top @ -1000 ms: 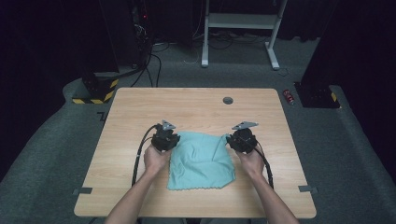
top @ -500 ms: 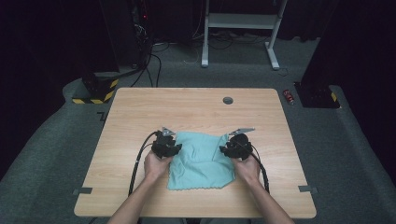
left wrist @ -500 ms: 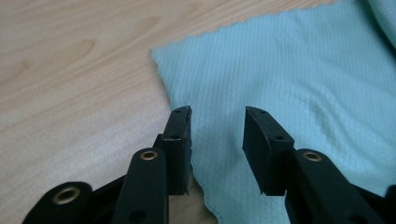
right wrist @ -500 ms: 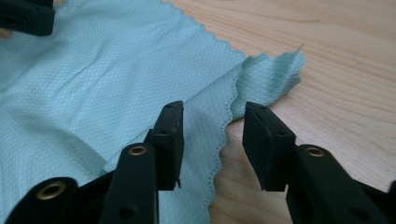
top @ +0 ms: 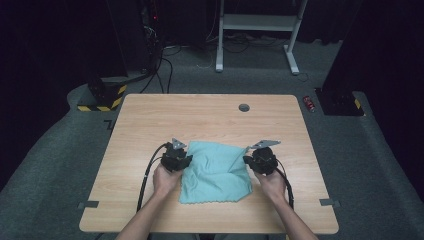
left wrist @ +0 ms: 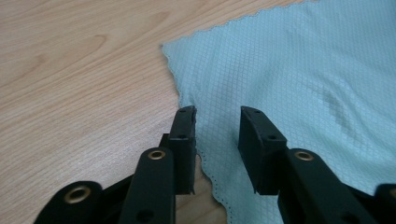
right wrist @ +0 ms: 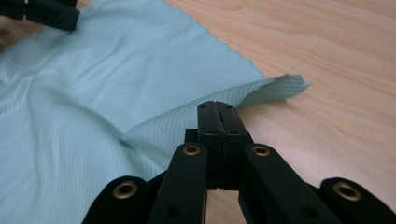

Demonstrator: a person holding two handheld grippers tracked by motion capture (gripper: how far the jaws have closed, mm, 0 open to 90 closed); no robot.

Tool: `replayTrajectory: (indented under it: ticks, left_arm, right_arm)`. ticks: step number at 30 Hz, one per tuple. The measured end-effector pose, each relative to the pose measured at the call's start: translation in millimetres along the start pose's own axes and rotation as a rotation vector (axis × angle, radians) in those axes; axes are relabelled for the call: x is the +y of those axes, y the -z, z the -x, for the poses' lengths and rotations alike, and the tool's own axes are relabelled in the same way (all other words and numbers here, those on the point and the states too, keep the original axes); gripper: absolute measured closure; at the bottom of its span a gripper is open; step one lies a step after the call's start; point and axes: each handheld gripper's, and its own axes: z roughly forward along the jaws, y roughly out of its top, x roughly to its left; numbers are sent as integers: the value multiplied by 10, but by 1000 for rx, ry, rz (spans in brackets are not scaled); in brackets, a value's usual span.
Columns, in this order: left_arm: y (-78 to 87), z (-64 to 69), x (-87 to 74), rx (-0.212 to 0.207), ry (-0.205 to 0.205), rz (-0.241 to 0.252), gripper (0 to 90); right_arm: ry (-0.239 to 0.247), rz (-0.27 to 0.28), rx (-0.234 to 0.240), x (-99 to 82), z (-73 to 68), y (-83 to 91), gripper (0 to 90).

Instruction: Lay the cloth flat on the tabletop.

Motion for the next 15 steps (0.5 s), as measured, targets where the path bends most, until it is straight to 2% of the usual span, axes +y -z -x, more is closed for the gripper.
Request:
replayTrajectory:
  ticks: [5,7,8,10,11,13,15]
  left_arm:
    - [1,-23,-2,2,6,1,747]
    - [0,-22,3,6,3,-2,761]
    - [-2,-21,8,8,0,-4,767]
    - [-8,-28,19,8,-2,-7,774]
    - [-14,-29,27,8,0,-8,774]
    - [-26,-29,48,17,3,-11,763]
    - [-34,-34,67,23,9,-1,735]
  right_arm:
    - [-15,-56,-17,-180,21,-6,900]
    - [-36,-78,-14,-222,36,-49,895]
    - [-52,-83,-8,-230,41,-59,859]
    - [-76,-50,-15,-204,57,-56,722]
    - [-83,-25,-36,-167,62,-45,683]
    - [-82,11,-75,-70,56,-26,649]
    - [-67,13,-106,37,43,-67,628]
